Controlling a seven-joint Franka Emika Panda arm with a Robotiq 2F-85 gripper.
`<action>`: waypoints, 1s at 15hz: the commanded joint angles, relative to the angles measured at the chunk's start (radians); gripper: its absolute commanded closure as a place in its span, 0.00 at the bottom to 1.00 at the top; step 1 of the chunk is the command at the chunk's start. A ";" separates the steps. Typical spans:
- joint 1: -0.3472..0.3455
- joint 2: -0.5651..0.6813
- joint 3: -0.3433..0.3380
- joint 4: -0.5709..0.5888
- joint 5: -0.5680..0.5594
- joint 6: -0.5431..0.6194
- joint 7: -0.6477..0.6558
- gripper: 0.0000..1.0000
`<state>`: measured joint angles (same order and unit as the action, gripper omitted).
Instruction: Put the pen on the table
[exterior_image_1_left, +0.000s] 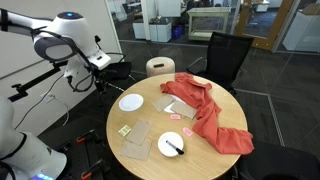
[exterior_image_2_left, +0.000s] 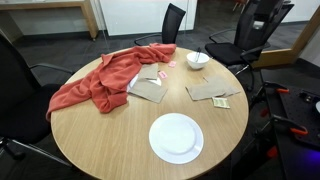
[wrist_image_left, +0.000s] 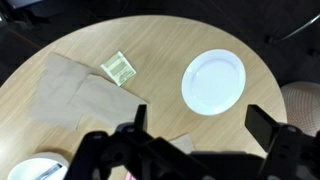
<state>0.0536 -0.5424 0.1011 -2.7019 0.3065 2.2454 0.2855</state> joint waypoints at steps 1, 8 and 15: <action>-0.086 0.063 0.043 0.039 -0.087 0.111 0.160 0.00; -0.272 0.127 0.085 0.058 -0.319 0.233 0.519 0.00; -0.407 0.187 0.094 0.072 -0.589 0.238 0.966 0.00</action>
<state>-0.2999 -0.3961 0.1745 -2.6550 -0.1942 2.4779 1.0824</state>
